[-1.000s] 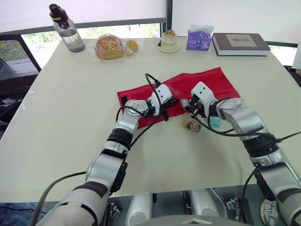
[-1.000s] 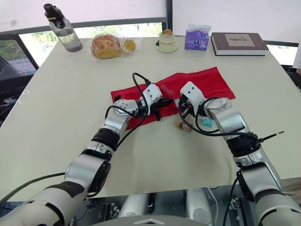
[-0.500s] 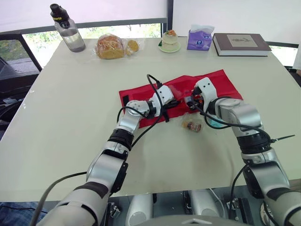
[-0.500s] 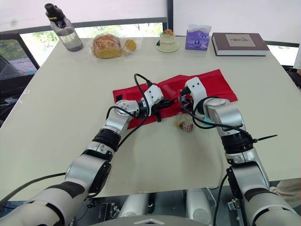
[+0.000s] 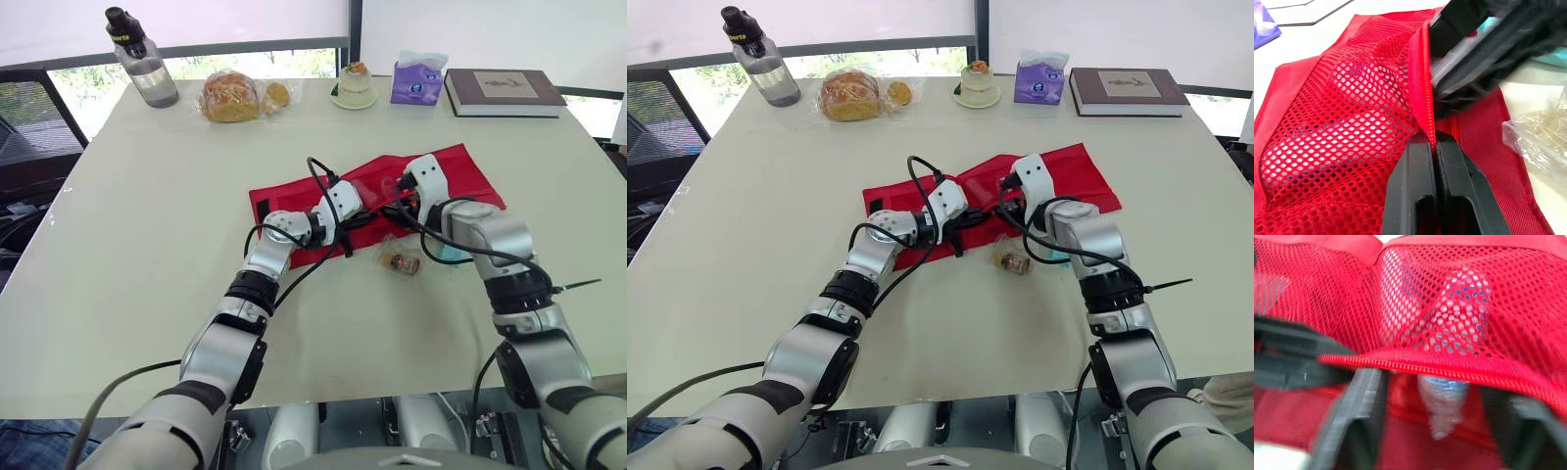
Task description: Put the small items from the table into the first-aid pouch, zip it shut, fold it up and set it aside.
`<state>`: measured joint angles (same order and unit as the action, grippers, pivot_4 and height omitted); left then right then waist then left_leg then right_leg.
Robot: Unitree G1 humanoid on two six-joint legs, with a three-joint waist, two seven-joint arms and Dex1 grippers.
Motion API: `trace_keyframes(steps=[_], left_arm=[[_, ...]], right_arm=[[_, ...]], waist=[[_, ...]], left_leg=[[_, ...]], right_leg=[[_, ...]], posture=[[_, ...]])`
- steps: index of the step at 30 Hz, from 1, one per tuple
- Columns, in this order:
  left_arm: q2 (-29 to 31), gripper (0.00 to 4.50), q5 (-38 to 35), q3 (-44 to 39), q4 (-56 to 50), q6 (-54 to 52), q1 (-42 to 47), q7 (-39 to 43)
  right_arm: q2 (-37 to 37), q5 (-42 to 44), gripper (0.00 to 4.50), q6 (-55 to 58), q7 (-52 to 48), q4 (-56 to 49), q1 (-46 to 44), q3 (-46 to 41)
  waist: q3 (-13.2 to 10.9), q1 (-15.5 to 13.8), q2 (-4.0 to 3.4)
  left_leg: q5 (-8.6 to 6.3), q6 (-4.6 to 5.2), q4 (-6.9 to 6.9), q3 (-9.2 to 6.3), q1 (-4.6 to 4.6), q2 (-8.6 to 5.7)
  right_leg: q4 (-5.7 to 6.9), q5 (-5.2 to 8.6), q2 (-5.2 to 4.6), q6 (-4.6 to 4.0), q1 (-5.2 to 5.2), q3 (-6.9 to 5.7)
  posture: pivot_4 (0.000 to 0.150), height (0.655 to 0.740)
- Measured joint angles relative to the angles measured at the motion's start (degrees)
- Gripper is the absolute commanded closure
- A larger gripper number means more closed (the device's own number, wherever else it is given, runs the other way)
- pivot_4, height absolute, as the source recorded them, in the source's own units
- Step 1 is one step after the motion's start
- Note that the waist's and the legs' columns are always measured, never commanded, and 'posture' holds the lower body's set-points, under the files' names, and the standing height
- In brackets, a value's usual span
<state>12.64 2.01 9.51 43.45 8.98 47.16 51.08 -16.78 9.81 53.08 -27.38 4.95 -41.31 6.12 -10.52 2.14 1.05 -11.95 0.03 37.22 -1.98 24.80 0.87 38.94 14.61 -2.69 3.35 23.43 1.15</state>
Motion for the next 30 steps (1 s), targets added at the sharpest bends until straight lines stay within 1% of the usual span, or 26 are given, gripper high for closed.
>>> trace_keyframes(steps=[6,9,14,16,18,19,20,22,23,27,30], left_arm=[[0.5,4.5,-0.09,-0.07,0.13,0.0,0.2,0.34],[0.32,4.5,-1.78,-0.86,0.8,-0.42,0.54,1.21],[0.11,4.5,-3.6,-2.25,1.16,-1.34,0.59,2.57],[0.09,4.5,-3.9,-2.29,1.41,-1.37,0.7,2.96],[0.11,4.5,-3.9,-2.28,2.2,-1.34,0.9,3.41],[0.12,4.5,-3.89,-2.26,2.32,-1.24,0.9,3.62],[0.13,4.5,-3.89,-2.26,2.33,-1.23,0.91,3.64],[0.15,4.5,-3.89,-2.26,2.36,-1.12,0.92,3.83],[0.13,4.5,-3.89,-2.25,2.38,-1.08,0.92,4.11],[0.15,4.5,-3.89,-2.22,2.38,-0.92,0.91,4.79],[0.08,4.5,-3.84,-2.12,2.38,-0.61,0.91,5.05]], right_arm=[[-3.37,0.67,1.62,2.82,-1.74,-6.77,2.52,0.87],[-6.05,0.81,1.62,3.43,-2.98,-10.66,4.92,2.41],[-7.83,0.45,1.62,3.9,-3.54,-12.7,6.03,3.94],[-8.0,0.01,2.11,3.62,-3.48,-13.0,6.03,4.51],[-7.98,-0.32,2.8,2.91,-3.25,-13.0,6.05,4.71],[-7.95,-0.54,3.39,2.57,-2.83,-12.95,6.05,4.71],[-7.95,-0.56,3.54,2.55,-2.8,-12.94,6.05,4.71],[-7.7,-0.93,4.38,1.67,-2.21,-12.47,6.05,4.71],[-7.34,-1.47,4.46,0.6,-1.66,-11.57,6.05,4.71],[-6.34,-2.63,4.46,-1.16,-0.59,-9.49,6.02,4.72],[-4.66,-4.23,4.46,-4.16,0.64,-5.69,5.77,5.66]], waist=[[0.0,0.11,0.0],[0.0,0.06,0.0],[0.0,0.14,0.0],[0.0,0.13,0.0],[0.0,0.1,0.0],[0.0,0.09,0.0],[0.0,0.09,0.0],[0.0,0.09,0.0],[0.0,0.07,0.0],[0.0,0.06,0.0],[0.0,0.06,0.0]], left_leg=[[0.0,0.0,0.0,-0.04,-0.03,0.01],[0.0,0.0,0.01,-0.01,0.0,0.01],[0.0,0.0,0.01,-0.02,-0.02,0.01],[0.0,0.0,0.01,-0.02,-0.02,0.01],[0.0,0.0,0.02,-0.01,-0.02,0.01],[0.0,0.0,0.02,-0.01,-0.01,0.01],[0.0,0.0,0.02,-0.01,-0.01,0.01],[0.0,0.0,0.02,-0.01,-0.01,0.0],[0.0,0.0,0.01,-0.01,-0.01,0.0],[0.0,0.0,0.02,0.0,-0.01,0.0],[0.0,0.0,0.02,-0.01,-0.02,0.0]], right_leg=[[0.05,0.0,0.02,0.0,0.0,-0.02],[-0.01,0.0,0.0,0.0,0.0,0.0],[0.01,0.0,0.01,0.0,0.0,0.0],[0.02,0.0,0.01,0.0,0.0,-0.01],[0.01,0.0,0.01,0.0,0.0,0.0],[0.0,0.0,0.01,0.0,0.0,0.0],[0.0,0.0,0.01,0.0,0.0,0.0],[0.0,0.0,0.01,0.0,0.0,0.0],[0.0,0.0,0.01,0.0,0.0,0.0],[0.0,0.0,0.01,0.0,0.0,0.0],[0.02,0.0,0.01,0.0,0.0,0.0]], posture=[[0.15,0.74],[0.15,0.74],[0.15,0.74],[0.15,0.74],[0.15,0.74],[0.15,0.74],[0.15,0.74],[0.15,0.74],[0.15,0.74],[0.15,0.74],[0.15,0.74]])
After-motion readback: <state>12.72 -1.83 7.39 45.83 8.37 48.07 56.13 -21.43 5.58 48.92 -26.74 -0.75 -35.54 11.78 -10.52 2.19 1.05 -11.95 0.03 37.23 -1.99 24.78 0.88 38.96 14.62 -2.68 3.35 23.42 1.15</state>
